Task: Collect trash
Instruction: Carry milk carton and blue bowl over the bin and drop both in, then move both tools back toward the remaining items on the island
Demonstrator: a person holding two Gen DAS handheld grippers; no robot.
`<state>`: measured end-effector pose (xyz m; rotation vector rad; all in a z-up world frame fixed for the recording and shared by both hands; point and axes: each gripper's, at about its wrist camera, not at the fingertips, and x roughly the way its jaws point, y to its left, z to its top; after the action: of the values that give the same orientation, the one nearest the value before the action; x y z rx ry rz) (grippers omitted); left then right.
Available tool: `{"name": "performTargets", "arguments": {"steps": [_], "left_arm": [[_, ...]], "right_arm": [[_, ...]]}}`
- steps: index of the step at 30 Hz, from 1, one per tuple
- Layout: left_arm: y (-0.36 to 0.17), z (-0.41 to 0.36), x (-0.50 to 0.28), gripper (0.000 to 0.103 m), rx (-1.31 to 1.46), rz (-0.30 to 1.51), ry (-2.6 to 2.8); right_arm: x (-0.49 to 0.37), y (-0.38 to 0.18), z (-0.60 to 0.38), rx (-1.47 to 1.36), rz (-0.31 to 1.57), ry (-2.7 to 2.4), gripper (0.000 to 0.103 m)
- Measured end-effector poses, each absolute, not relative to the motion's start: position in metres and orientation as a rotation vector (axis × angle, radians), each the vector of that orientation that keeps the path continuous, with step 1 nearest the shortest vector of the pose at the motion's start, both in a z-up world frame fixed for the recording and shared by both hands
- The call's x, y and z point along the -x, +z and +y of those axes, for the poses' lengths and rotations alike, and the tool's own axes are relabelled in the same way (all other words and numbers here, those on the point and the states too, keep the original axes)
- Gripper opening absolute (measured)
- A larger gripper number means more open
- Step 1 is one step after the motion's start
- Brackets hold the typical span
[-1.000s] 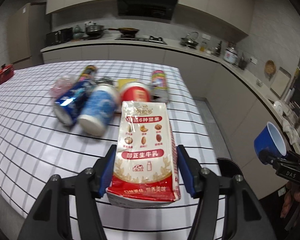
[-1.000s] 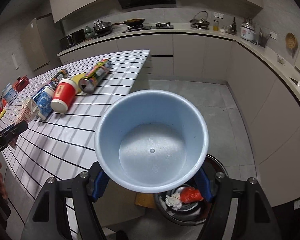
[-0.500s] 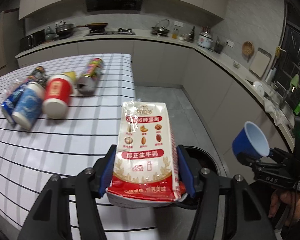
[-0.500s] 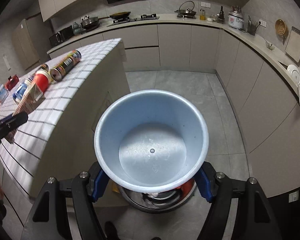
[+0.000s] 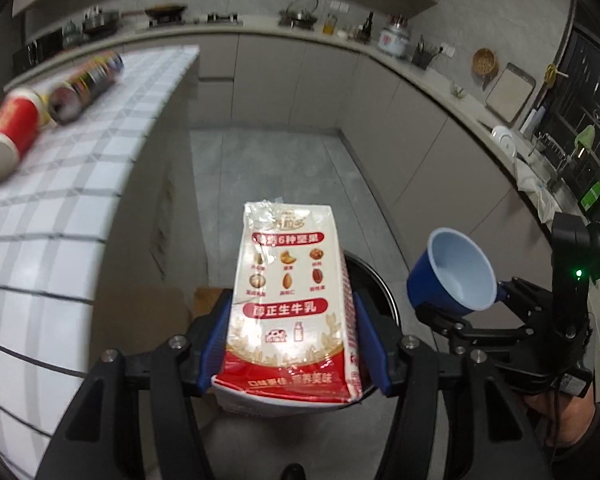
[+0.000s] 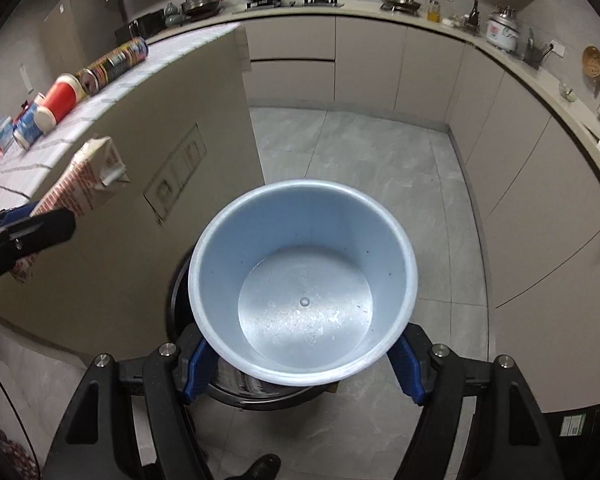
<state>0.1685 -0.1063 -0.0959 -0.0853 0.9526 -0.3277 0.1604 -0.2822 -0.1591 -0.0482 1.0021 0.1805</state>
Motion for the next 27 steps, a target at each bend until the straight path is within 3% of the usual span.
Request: {"name": "performTargets", "arguments": {"steps": [11,12,13,15,27], "left_arm": [[-0.138,-0.137,-0.186,0.061,0.135,1.067,-0.377],[-0.140,-0.137,-0.189,0.071,0.118,1.069,-0.357],[-0.140,-0.133,-0.191,0.089,0.097,1.064,-0.319],[-0.130,-0.120,-0.187,0.098,0.111,1.001,-0.273],[-0.090,-0.096,-0.162,0.098,0.065,0.914,-0.185]], "right_arm": [[-0.181,-0.211,-0.274,0.206,1.041,0.321,0.075],[-0.183,-0.214,-0.270,0.226,1.021,0.366,0.076],[-0.184,-0.218,-0.267,0.252,1.002,0.389,0.083],[-0.191,-0.234,-0.268,0.280,1.032,0.361,0.095],[-0.185,-0.217,-0.275,0.154,1.040,0.334,0.095]]}}
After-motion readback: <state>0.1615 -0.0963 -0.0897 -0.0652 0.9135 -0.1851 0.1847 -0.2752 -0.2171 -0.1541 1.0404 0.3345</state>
